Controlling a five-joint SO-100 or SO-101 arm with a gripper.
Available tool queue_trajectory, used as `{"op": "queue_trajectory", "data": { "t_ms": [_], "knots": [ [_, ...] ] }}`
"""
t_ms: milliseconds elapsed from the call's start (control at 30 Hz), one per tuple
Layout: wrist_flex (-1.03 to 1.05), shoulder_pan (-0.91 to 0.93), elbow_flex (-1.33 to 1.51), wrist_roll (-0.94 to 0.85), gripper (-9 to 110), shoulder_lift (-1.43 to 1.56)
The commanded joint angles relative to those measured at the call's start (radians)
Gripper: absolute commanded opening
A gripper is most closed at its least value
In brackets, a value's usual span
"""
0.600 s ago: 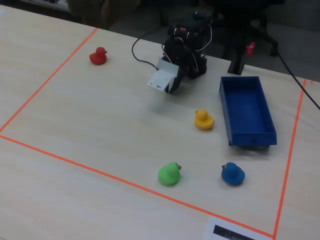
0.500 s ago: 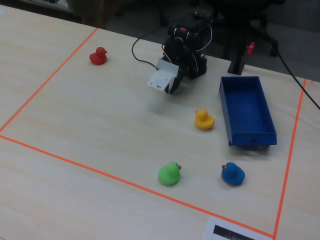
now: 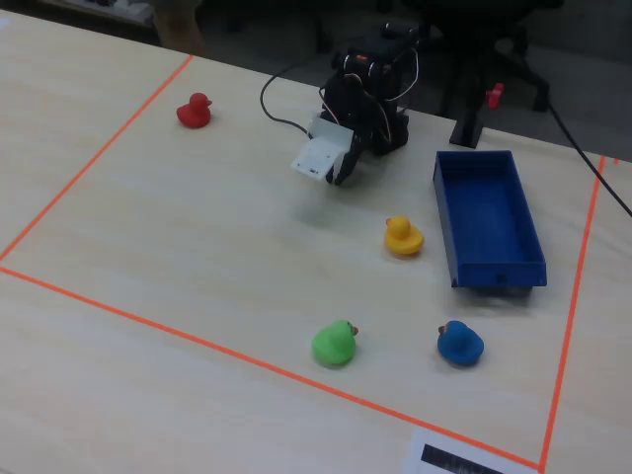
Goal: Grasp green duck and put it into box.
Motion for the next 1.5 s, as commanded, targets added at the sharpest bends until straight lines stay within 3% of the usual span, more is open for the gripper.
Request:
{"op": "queue_trajectory", "data": {
  "t_ms": [0, 1467],
  "knots": [
    [0.012, 0.008, -0.005, 0.011, 1, -0.014],
    [0.011, -0.023, -0.005, 0.017, 0, -0.014]
  ]
}}
